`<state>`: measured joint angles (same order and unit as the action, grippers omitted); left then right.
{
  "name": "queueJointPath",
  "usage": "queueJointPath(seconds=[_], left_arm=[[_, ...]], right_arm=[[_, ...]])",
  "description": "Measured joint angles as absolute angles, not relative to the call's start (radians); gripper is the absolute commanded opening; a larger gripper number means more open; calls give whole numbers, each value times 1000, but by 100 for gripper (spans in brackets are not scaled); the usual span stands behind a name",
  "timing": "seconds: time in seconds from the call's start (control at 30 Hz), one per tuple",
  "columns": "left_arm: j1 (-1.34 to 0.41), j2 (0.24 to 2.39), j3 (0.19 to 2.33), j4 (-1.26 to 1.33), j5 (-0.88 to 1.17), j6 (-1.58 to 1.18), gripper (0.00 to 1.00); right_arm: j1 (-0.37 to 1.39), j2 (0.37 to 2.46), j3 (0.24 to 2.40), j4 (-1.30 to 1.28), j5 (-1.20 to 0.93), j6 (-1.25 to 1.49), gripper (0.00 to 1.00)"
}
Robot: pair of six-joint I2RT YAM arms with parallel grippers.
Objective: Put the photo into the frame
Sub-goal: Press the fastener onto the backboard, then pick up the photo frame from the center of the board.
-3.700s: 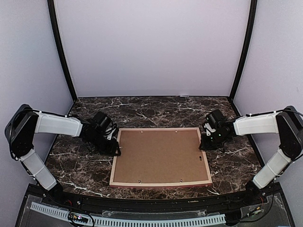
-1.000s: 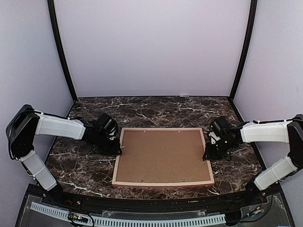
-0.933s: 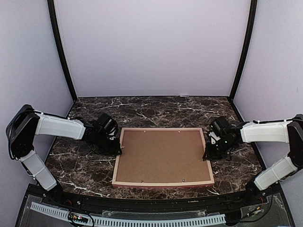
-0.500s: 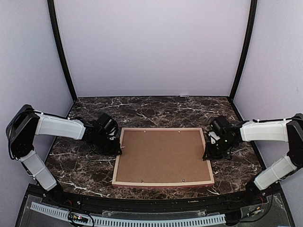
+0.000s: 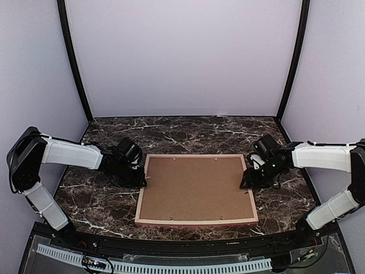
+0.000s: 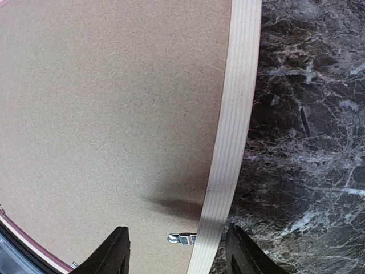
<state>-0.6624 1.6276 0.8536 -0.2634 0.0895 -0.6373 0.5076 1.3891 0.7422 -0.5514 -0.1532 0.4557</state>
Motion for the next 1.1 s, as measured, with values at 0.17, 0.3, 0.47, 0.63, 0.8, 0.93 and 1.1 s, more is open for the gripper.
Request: queueJointPath(seconds=[0.17,0.3,0.47,0.63,0.8,0.93,1.1], left_arm=[[-666,1623,850,-261,84,-637,24],[-666,1622,850,-262,83,-636,24],[-671,1618,849,-263,72,-635,24],[-673,1607,846,-262,62,-634,24],[-673,1604,843,-261,57,-633,24],[-673,1604,843,-261,49,-632,24],[-672,1604,847,-263,31,-621,25]], right_arm=[[509,1326,709,-555,-159,480,57],[528,1287,668,-554,-162,524,56],[561,1244,624,-565,-143,585,53],[582,1192,569,-569,-121,638,41],[600,1192,524,-555,-120,670,32],[606,1191,523,-540,-120,673,28],[608,1210,526,-521,-119,673,26]])
